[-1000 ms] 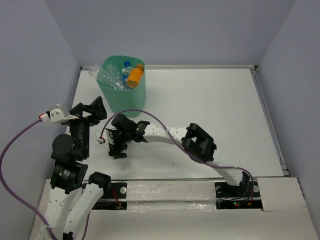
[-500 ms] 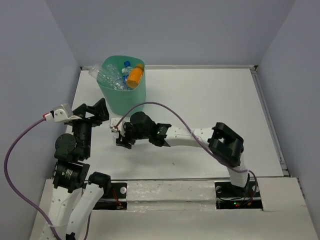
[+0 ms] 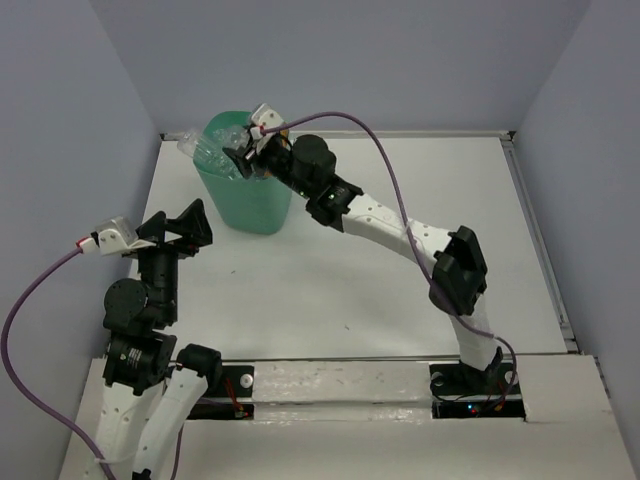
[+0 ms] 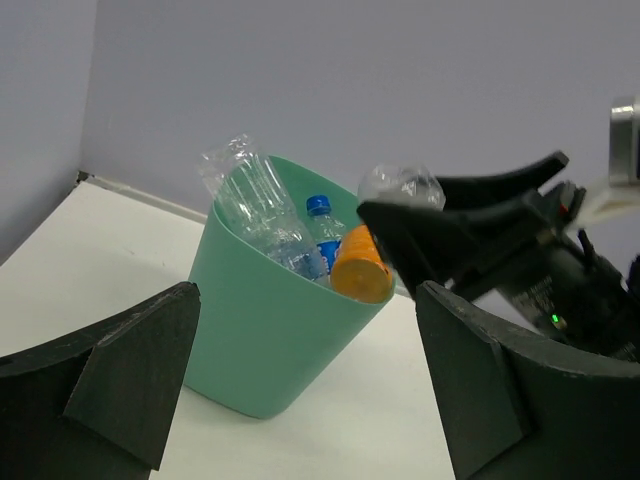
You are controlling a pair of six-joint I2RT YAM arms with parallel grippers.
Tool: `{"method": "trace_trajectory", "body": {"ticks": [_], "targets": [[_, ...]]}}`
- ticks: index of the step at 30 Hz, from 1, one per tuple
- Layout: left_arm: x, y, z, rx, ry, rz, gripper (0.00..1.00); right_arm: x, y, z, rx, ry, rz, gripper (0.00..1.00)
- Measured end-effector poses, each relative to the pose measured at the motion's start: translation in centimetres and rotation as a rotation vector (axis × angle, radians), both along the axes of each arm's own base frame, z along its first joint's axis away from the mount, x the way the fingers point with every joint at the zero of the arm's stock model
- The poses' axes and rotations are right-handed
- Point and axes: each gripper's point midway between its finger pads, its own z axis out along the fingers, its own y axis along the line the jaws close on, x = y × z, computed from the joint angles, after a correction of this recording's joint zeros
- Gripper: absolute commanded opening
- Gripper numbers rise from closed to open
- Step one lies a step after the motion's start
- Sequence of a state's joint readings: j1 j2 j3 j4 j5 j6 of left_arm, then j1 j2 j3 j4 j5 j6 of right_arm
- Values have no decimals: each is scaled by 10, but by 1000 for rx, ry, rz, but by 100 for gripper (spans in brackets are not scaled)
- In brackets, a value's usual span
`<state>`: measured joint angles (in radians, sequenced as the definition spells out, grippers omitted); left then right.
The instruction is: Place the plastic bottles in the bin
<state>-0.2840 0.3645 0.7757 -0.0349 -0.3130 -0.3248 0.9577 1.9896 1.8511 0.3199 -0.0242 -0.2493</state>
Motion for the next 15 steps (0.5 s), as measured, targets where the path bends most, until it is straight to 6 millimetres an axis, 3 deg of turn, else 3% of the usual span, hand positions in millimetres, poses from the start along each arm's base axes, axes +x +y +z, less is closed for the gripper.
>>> {"method": "trace_trajectory", "body": {"ticks": [3, 7, 10, 11, 15], "targets": [[1, -1, -3, -1, 7, -1, 99, 50, -1, 13, 107, -8, -71, 38], [3, -2, -6, -2, 14, -7, 99, 97, 3, 11, 237, -5, -104, 36], [3, -4, -7, -2, 14, -18, 99, 112, 8, 19, 335, -20, -81, 36], [3, -5, -7, -2, 14, -20, 99, 113, 11, 26, 380, -24, -56, 36], [4, -7, -7, -3, 17, -33, 99, 114, 21, 25, 444, -18, 2, 36]]}}
